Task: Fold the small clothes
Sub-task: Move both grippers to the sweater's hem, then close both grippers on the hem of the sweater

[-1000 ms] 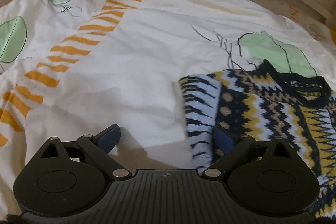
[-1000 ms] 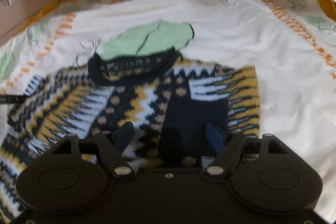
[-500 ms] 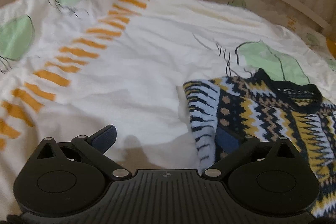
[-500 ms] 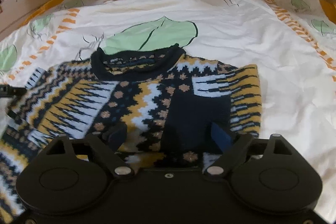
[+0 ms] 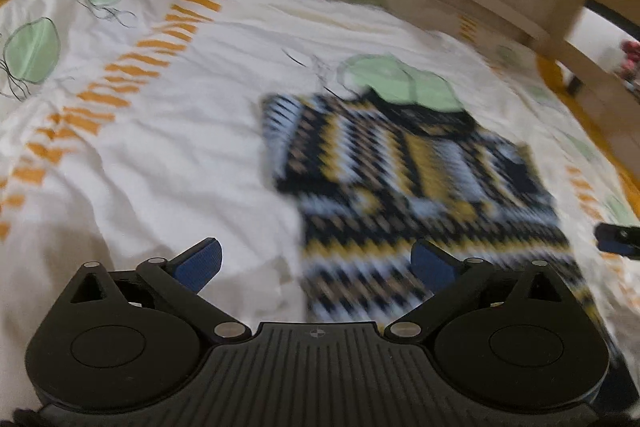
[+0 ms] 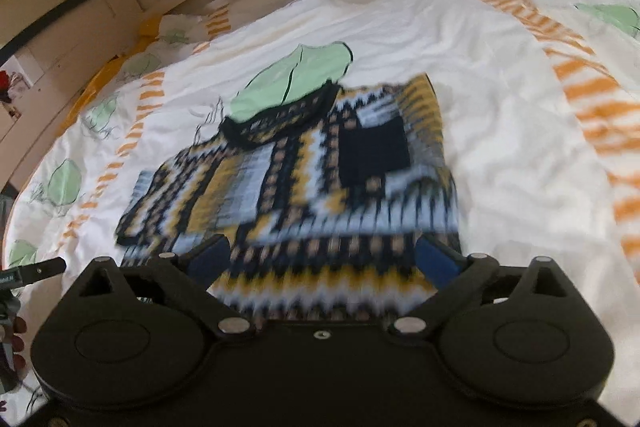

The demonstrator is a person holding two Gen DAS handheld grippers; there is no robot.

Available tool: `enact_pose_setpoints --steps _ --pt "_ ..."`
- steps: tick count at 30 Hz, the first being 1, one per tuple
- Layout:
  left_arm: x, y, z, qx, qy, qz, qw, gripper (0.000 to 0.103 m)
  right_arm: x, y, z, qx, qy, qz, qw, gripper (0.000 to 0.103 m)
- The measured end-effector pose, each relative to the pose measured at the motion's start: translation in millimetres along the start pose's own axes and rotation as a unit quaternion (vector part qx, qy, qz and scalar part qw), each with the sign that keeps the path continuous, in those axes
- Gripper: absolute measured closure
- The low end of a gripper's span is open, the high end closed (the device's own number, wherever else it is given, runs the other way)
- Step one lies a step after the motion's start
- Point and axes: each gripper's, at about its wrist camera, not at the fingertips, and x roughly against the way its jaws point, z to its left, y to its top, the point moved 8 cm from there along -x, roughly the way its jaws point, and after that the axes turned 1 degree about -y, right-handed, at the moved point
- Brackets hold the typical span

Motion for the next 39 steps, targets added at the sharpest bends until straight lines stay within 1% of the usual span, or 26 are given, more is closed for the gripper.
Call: enact_pose_setpoints --steps 2,8,12,15,18,21,24,28,33,35,37,39 --pt "10.4 -17.0 -14.1 -0.009 -0.022 0.012 0.9996 0.001 16.1 -12.1 3.7 -0.002 0.003 0.005 1.0 0.002" --pt "30.4 -64.4 -47.5 -0.04 -0.053 0.046 0.9967 0.001 53.4 -49.1 12.9 -0.012 0.005 0.028 1.0 0.001" --pt "37.7 -93.3 -60.3 -0.047 -0.059 0.072 0.9945 0.001 67.6 -72.6 12.9 -0.038 -0.001 0.045 0.998 0.001" --pt "42.4 -111.8 -65.6 -0.053 -0.058 0.088 0.993 0.001 74.6 -90.3 11.6 -0.062 -0.001 0.064 0.996 0.001" --pt "45.1 -123.1 -70.0 -0.063 -0.054 0.095 0.9921 0.001 81.0 -100.9 15.1 -0.059 -0.001 0.075 0.995 0.001" --pt "43.3 -126.4 -71.6 -0.067 -0.048 0.096 0.992 0.001 83.2 -107.4 20.9 -0.048 -0.003 0.089 0.995 0.001" --pt "38.2 -127.5 -70.2 -0.059 -0.05 0.102 0.9918 0.001 79.0 -113.8 23.4 -0.035 -0.009 0.105 0.994 0.001" --pt "38.3 -125.8 -71.3 -0.056 -0.054 0.102 0.9917 0.001 74.1 -120.5 25.8 -0.031 -0.005 0.128 0.991 0.0" --pt "41.9 -118.1 -68.6 -0.029 -0.07 0.1 0.9921 0.001 78.5 -122.5 29.8 -0.031 0.005 0.144 0.989 0.001" --pt "43.6 -113.1 -66.9 -0.016 -0.074 0.098 0.9924 0.001 86.3 -119.4 32.4 -0.032 0.005 0.142 0.989 0.001" --pt "42.2 -110.3 -66.2 -0.012 -0.075 0.1 0.9921 0.001 96.6 -113.6 32.8 -0.038 0.001 0.129 0.991 0.001" --pt "38.1 -110.6 -66.3 -0.015 -0.074 0.11 0.991 0.001 101.2 -108.2 28.1 -0.039 -0.016 0.123 0.992 0.001"
